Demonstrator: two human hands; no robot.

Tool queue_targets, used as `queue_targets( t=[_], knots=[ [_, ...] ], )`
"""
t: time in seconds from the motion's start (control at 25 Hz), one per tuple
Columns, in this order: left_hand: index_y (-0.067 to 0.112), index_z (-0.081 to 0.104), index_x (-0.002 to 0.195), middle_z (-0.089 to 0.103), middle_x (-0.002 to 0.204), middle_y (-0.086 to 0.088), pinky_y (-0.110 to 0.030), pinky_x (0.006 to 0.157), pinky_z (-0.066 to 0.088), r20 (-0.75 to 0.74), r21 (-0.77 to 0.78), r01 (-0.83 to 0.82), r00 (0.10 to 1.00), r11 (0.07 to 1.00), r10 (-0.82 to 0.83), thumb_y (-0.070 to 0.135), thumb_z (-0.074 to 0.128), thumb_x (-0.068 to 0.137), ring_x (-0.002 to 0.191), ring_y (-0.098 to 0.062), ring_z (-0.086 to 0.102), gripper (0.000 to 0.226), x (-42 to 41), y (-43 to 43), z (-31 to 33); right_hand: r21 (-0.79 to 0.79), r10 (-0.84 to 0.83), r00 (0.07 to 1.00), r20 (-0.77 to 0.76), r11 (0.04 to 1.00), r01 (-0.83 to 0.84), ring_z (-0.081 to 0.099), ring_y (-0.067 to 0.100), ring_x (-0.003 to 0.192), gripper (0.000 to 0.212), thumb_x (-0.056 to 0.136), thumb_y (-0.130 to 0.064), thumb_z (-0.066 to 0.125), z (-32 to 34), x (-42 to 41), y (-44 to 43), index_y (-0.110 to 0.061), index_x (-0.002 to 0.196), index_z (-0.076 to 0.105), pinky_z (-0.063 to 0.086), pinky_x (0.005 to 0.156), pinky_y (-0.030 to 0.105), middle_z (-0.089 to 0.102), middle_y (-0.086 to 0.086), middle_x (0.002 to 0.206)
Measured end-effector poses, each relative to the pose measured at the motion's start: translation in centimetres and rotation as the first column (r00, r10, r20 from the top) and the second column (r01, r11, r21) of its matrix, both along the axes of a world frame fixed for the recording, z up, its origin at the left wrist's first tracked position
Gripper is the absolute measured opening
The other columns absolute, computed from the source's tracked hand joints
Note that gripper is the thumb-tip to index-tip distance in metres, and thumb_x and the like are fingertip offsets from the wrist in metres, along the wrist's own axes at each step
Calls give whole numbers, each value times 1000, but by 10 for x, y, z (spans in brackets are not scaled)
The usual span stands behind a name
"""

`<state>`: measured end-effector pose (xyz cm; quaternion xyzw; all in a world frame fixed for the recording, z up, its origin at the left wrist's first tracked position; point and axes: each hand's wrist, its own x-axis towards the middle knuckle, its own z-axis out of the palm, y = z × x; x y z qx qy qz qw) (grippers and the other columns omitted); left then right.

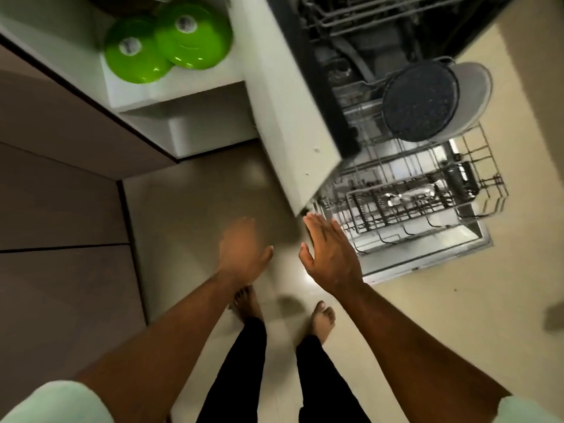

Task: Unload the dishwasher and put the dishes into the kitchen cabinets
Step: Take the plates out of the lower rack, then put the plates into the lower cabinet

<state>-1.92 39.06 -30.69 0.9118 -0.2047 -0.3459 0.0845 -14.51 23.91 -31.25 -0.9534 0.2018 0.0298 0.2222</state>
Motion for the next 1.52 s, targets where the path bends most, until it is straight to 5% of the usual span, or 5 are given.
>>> queue_targets(
  t=[0.36,0.64,0.96,1.16,1.52],
  knots=[
    [22,39,146,21,159,7,-36,105,42,-104,-207,294,942,933,-320,44,48,92,130,-23,48,59,-76,-132,0,-19,-67,997,-34,998,66,37,27,141,59,94,-36,44,22,-63,-130,-6,145,40,17,120,37,46,15,147],
    [7,20,153,-2,163,3,-33,119,22,-112,-222,252,953,942,-281,48,50,96,148,-21,14,77,-63,-233,-18,31,-162,982,-97,986,166,29,21,146,58,97,-37,42,-3,-61,-207,-9,147,35,17,122,39,39,11,153],
    [-1,51,129,4,163,7,-33,108,36,90,-274,258,966,927,-242,20,41,99,139,-20,31,38,-40,-343,-35,85,-353,928,-122,927,364,22,25,147,62,99,-36,49,-20,-29,-332,-18,152,24,18,120,42,31,6,157],
    [7,39,144,1,164,-3,-37,113,29,68,-219,190,981,957,-179,29,50,97,142,-29,22,53,-34,-439,-65,137,-430,891,-146,883,449,40,29,138,64,95,-32,54,-59,-27,-428,-22,151,24,44,106,51,36,8,154],
    [30,14,154,2,163,1,-48,106,33,414,-72,501,802,862,-431,5,56,88,144,-29,19,82,23,-592,-118,368,-513,854,-90,780,507,61,24,94,48,99,-36,49,-118,-1,-543,-10,137,37,43,60,15,61,9,120]
  ],
)
